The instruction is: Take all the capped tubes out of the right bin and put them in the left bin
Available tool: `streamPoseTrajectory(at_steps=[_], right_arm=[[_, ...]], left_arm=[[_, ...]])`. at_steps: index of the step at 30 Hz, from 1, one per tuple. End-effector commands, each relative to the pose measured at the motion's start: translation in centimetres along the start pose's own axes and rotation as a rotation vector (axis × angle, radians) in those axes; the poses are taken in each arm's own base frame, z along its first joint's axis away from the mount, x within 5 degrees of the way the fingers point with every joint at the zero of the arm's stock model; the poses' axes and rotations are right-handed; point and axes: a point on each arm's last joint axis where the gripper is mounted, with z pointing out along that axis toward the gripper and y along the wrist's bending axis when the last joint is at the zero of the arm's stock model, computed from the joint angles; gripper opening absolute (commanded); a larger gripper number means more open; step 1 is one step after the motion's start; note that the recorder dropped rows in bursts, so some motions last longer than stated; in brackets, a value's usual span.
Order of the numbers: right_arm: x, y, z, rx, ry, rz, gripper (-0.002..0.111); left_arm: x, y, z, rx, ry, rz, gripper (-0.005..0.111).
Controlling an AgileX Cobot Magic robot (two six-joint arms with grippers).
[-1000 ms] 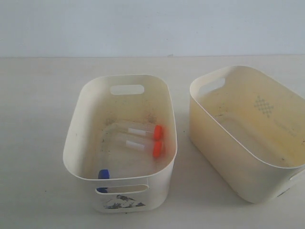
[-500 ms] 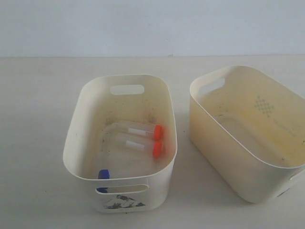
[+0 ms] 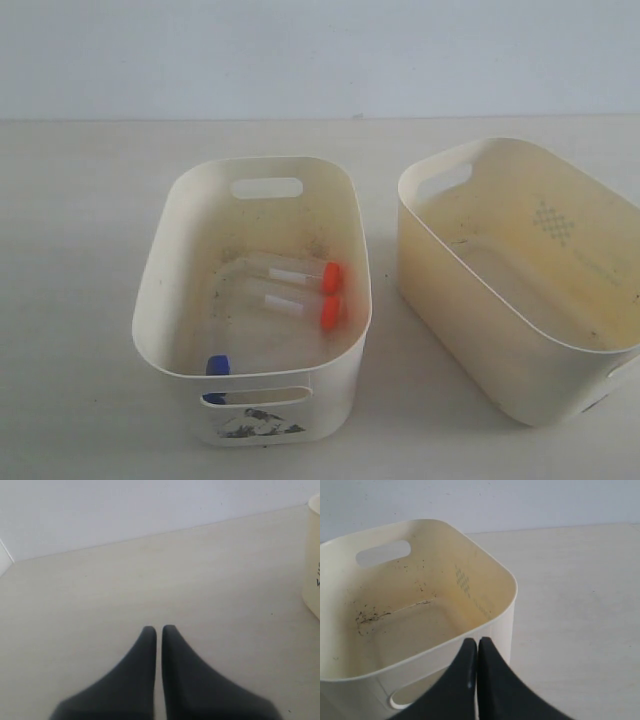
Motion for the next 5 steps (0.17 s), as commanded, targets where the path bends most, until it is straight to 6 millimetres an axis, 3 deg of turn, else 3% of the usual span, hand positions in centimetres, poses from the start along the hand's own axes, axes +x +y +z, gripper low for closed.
streamPoseTrajectory(at_steps=[1,5], right_arm=[[-0.07,0.00,-0.04,0.000,-0.009,-0.001,0.000],[-0.07,0.00,-0.04,0.000,-0.009,-0.001,0.000]], left_arm=[[-0.15,0.00,-0.03,0.002,-0.007,-0.012,0.004],[-0.15,0.00,-0.03,0.002,-0.007,-0.012,0.004]])
